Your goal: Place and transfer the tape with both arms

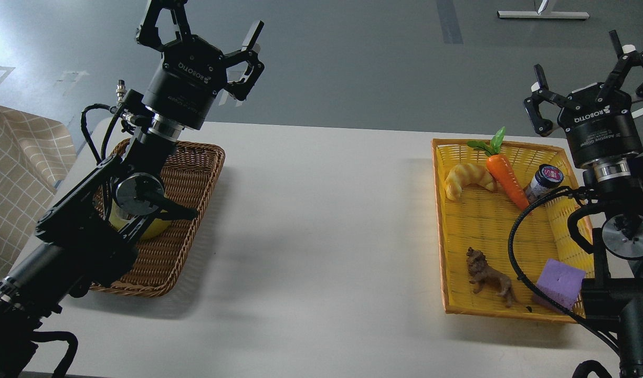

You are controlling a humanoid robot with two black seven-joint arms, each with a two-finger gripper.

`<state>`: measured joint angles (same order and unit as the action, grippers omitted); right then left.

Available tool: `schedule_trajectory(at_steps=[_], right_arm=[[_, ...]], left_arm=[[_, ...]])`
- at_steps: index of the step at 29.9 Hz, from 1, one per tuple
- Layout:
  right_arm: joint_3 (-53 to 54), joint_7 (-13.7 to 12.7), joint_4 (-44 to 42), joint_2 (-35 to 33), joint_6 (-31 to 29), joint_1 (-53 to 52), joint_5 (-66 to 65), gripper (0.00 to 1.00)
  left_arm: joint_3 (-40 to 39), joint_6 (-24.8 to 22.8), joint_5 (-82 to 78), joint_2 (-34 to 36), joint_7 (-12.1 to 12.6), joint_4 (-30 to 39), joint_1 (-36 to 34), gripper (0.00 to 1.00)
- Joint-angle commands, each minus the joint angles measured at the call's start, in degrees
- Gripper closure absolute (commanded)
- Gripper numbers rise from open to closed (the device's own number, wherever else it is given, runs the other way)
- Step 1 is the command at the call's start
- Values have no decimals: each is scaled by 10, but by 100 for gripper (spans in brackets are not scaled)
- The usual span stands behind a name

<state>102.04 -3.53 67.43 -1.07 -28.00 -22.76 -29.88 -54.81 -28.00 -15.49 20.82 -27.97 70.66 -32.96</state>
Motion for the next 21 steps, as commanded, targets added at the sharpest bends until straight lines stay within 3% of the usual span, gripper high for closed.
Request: schedule_trajectory(at_steps=[1,21], right_arm=[[0,-1,0,-1,0,-1,0,1],[-32,-17,-37,1,0,1,0,1]], left_arm=[[1,0,0,-1,0,-2,1,2],[10,0,-5,-14,9,-33,30,2]])
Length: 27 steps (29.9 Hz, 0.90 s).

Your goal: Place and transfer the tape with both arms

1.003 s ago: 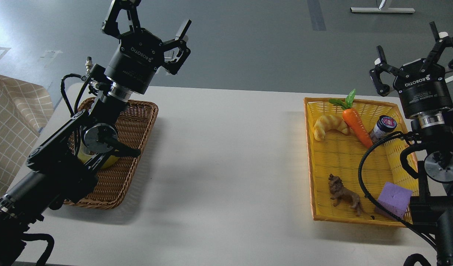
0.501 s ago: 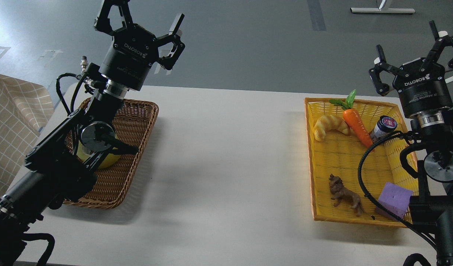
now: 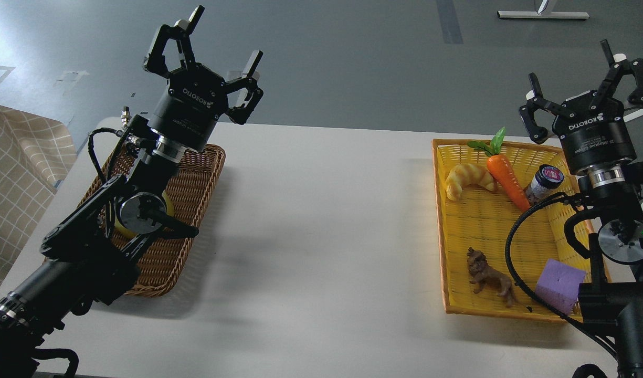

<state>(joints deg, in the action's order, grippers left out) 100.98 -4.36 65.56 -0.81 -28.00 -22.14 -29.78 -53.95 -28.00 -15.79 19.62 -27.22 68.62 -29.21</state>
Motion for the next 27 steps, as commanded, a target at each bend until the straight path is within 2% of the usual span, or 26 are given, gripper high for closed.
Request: schedule_trajectory(at_steps=[1,4,9,27], right_arm=[[-26,-10,-19,-2,0,-7,-1,1],[-32,-11,-20,-2,0,-17,0,1],[-32,-9,-19,-1,0,-17,0,1],[-36,-8,-20,3,0,-17,-1,1]], left_arm=[[1,0,-1,-2,2,-14,-9,2],[2,0,-3,-2,3,-16,-21,2],[-1,0,-2,-13,25,-46,-37,2],[-11,0,7,-16,20,-49,-37,2]])
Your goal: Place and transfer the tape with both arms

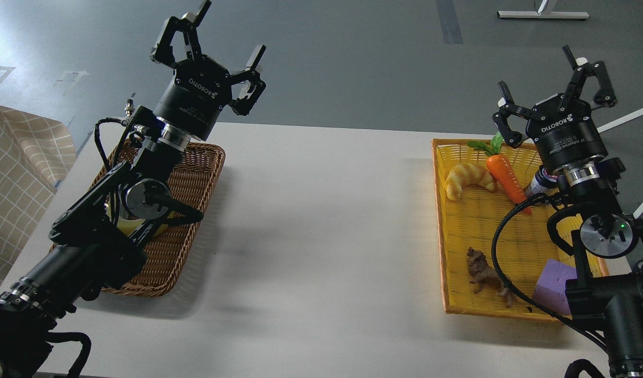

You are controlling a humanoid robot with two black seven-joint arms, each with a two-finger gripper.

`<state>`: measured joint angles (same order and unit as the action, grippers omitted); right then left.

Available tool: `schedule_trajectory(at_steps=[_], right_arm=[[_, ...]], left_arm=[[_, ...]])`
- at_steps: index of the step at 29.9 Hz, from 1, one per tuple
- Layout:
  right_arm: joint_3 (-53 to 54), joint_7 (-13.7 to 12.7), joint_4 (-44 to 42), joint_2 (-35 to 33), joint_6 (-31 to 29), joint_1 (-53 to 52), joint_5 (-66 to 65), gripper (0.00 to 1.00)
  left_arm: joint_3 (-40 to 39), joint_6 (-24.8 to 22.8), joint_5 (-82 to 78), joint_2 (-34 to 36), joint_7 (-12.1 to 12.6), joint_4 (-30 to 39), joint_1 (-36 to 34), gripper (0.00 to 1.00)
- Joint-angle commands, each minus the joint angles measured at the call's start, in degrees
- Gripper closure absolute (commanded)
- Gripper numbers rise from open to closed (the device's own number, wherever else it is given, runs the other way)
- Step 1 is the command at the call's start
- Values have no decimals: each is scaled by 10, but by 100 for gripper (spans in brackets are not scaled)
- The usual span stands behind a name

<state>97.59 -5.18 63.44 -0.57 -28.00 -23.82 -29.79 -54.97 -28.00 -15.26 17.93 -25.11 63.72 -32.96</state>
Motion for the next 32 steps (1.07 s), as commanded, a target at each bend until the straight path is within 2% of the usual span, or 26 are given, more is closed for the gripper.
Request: schedule_trajectory(at_steps=[1,32], right_arm=[[-2,0,4,0,0,0,0,1],[-2,0,8,6,0,1,0,1]], left_arm=[[0,0,1,1,-1,0,1,2],[-13,0,1,0,2,-1,7,2]])
